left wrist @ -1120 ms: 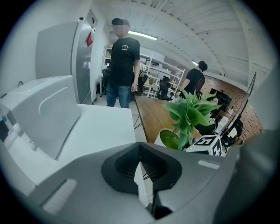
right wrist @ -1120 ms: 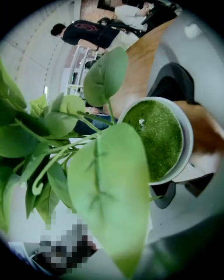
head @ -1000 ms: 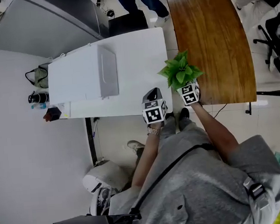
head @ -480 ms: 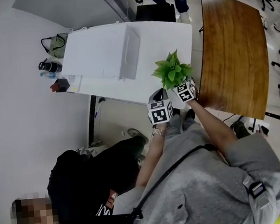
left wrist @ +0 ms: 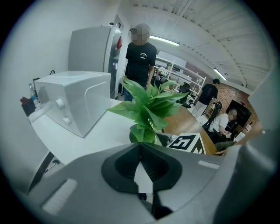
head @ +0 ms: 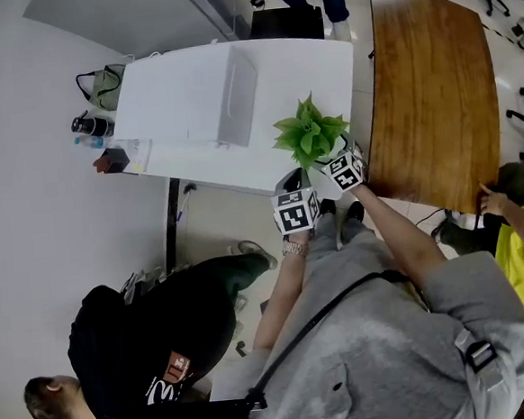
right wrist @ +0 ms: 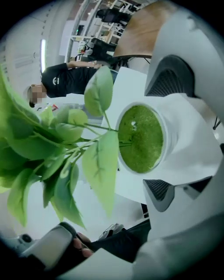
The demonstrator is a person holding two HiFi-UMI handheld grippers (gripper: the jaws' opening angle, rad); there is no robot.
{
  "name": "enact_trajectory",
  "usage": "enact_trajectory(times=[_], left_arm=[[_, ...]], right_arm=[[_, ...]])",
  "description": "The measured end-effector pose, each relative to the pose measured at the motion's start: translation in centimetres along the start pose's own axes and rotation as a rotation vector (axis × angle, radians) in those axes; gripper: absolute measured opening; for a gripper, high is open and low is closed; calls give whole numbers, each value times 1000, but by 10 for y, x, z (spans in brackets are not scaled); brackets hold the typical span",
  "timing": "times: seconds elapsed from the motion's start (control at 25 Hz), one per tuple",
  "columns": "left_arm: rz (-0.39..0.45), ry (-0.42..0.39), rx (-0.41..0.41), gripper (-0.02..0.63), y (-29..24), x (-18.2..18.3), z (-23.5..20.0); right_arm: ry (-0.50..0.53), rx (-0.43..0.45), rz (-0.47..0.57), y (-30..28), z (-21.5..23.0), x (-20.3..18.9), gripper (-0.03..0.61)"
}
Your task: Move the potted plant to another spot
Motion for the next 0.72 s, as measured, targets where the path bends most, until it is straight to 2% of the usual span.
enact_trajectory(times=[0.2, 0.24, 0.36, 0.4, 0.52, 0.72], left_arm=[[-12, -4, -47, 15, 2, -14, 27], [-16, -10, -53, 15, 3, -17, 33], [-30, -48, -71, 15, 7, -26, 48], [-34, -66, -81, 15, 8, -29, 54], [-42, -121, -125, 15, 14, -41, 76], [-19, -195, -232, 15, 43, -59, 110]], right_arm=[[-60, -32, 12, 42, 4, -24, 556], [-71, -71, 33, 57, 8, -26, 458], [-151, -219, 131, 108, 25, -27, 29], [-186, -248, 161, 120, 28, -29, 2], [-263, -293, 199, 148, 31, -36, 0], [-377, -330, 222, 200, -2, -35, 0]])
Point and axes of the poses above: the fingertips, and each gripper's own axes: y backward along the fingers, z to its right, x out of its top, the point moved 1 cm from there along y, backward along the fingers, and after that the axes turned 7 degrees about x, right-handed, at the moved point
